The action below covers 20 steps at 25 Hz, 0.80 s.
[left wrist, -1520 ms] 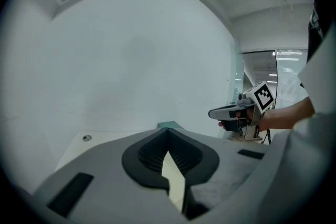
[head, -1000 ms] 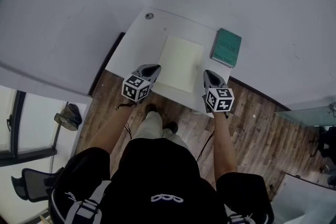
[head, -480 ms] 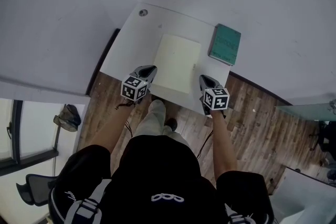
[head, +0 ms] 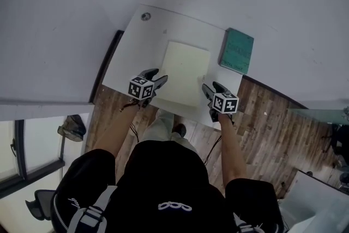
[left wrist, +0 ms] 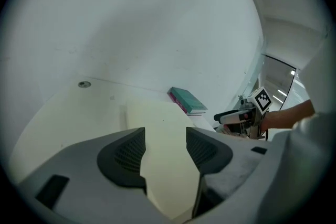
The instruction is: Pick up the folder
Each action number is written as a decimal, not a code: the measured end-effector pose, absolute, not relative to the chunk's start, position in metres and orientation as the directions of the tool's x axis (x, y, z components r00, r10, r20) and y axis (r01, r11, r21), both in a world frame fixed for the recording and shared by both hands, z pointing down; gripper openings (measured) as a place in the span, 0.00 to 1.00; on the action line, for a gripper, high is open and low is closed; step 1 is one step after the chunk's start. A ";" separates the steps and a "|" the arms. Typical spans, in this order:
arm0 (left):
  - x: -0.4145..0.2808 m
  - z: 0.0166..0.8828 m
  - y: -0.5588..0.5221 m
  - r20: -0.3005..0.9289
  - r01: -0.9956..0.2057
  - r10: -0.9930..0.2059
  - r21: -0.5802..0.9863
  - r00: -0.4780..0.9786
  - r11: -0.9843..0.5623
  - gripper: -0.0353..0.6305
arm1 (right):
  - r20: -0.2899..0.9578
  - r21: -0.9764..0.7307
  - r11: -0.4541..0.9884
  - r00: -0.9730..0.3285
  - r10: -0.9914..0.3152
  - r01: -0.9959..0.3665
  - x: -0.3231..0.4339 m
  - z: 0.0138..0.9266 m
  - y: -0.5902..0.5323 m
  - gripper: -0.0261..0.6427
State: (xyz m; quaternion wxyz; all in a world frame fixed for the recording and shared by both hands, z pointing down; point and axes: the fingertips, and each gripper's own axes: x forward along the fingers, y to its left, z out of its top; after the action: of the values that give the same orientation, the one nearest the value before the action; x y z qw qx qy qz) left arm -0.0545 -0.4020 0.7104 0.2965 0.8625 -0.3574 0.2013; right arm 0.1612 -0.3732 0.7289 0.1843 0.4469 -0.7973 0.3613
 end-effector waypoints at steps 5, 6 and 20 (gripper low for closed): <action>-0.055 0.738 -0.423 0.579 -0.711 -0.432 0.438 0.691 -0.550 0.42 | 0.657 -0.435 0.296 -0.524 -0.541 -0.850 0.155 0.758 -0.391 0.42; -0.054 0.743 -0.427 0.583 -0.706 -0.419 0.449 0.696 -0.547 0.43 | 0.662 -0.440 0.289 -0.525 -0.535 -0.850 0.155 0.763 -0.395 0.43; -0.053 0.795 -0.454 0.637 -0.689 -0.305 0.528 0.708 -0.496 0.45 | 0.723 -0.469 0.198 -0.503 -0.474 -0.861 0.144 0.803 -0.424 0.43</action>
State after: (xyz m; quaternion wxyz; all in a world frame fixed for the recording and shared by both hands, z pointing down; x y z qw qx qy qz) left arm -0.0530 -0.4539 0.7952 0.4031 0.8315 -0.2989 0.2384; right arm 0.1441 -0.4236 0.8027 0.2167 0.4490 -0.7430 0.4465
